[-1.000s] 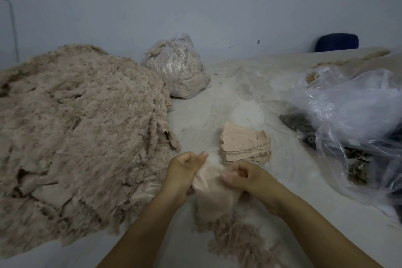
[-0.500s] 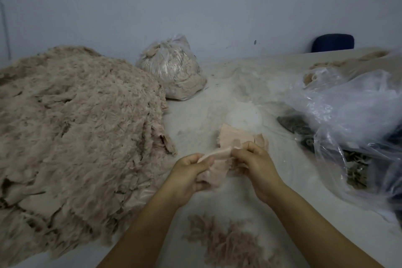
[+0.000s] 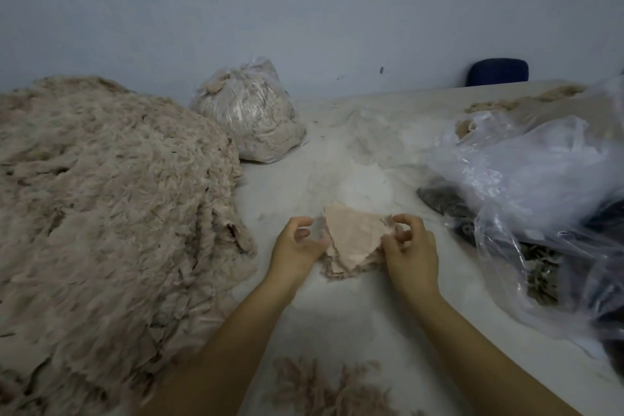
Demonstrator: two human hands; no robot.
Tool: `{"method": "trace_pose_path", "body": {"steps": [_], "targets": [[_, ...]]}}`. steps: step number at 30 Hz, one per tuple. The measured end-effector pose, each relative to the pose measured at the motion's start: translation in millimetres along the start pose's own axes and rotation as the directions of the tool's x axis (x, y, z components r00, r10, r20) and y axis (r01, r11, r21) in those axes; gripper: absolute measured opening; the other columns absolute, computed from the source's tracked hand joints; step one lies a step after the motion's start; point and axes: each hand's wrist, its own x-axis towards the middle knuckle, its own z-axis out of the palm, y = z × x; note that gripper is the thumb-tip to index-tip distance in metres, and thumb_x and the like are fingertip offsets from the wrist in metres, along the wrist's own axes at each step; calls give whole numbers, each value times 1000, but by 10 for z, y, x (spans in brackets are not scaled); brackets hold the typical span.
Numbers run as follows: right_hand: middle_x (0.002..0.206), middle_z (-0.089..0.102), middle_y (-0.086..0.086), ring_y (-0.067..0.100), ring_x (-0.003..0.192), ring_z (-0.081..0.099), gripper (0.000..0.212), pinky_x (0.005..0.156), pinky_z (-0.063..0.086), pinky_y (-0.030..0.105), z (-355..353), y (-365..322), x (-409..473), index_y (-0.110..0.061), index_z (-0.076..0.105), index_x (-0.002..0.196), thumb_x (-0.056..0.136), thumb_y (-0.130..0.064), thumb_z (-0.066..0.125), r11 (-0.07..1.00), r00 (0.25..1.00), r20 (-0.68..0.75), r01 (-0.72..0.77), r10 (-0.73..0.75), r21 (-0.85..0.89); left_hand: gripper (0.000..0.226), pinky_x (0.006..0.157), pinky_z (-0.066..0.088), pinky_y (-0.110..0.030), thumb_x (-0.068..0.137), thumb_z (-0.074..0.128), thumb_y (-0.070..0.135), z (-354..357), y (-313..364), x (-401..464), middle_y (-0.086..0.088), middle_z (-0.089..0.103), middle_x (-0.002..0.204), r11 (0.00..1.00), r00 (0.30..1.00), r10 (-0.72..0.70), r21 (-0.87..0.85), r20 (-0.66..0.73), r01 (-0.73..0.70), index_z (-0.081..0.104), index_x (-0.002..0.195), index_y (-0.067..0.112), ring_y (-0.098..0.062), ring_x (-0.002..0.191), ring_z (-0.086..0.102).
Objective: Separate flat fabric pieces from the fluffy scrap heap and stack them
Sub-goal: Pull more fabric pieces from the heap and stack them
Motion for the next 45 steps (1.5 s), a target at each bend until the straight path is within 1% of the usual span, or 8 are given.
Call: {"method": "trace_pose_path", "body": {"steps": [6,10,18,30,33,36,42,45], "targets": [[138,42,6,16,125,42,34,92,30,14,111,-17,-71,-14,60,126,93,-9,54,915,901,305,368,-307,-165,45,111,15,-16,96,49,9,-95,-81,-117,-2,15,156,758,892,256,495,372,-424,43,140,18,-17,142,15],[129,49,4,15,103,54,37,86,30,7,90,4,-149,-13,63,123,89,-2,54,916,904,249,384,-348,-115,42,106,16,-14,98,48,18,-232,-128,-181,-5,24,153,757,951,219,577,217,-306,42,139,15,-17,141,24],[118,50,5,11,80,53,33,78,35,12,170,-108,-211,-13,62,124,91,-14,61,903,886,320,400,-336,-158,42,96,40,-43,91,39,8,-786,-239,-574,-15,32,138,163,988,33,976,-148,141,37,133,15,-34,124,37],[123,52,-5,0,82,60,61,78,48,12,517,-333,-907,-26,41,141,87,-28,70,933,638,706,347,-308,94,26,69,44,-11,81,72,6,-1002,-306,-748,18,66,85,894,978,205,415,-44,-169,67,81,31,4,76,59],[117,58,-7,10,86,69,73,75,54,20,615,-482,-998,-37,32,141,83,-22,75,958,555,809,-71,-193,277,44,68,47,-10,74,76,2,-1078,-280,-842,26,64,70,900,968,249,371,-5,-230,59,67,42,5,73,62],[97,67,6,20,86,70,28,78,58,31,719,-612,-1061,-12,64,102,79,-22,75,792,561,821,-450,-108,412,43,70,48,-13,73,75,0,-1133,-265,-918,24,66,71,867,948,300,384,107,-318,62,71,41,4,74,63],[69,71,3,18,63,69,16,56,55,24,698,-620,-1052,-11,69,81,94,-14,60,811,750,659,-417,51,412,21,83,38,0,87,64,3,-1220,-240,-927,10,67,104,778,855,517,432,-28,-456,70,95,21,10,95,57],[66,69,10,18,60,66,17,57,55,25,509,-449,-1128,-9,69,79,93,-17,61,886,781,621,-328,61,326,42,110,1,-6,99,45,17,-1259,-283,-786,8,30,149,502,809,502,659,305,-560,42,141,18,-2,140,16]]}}
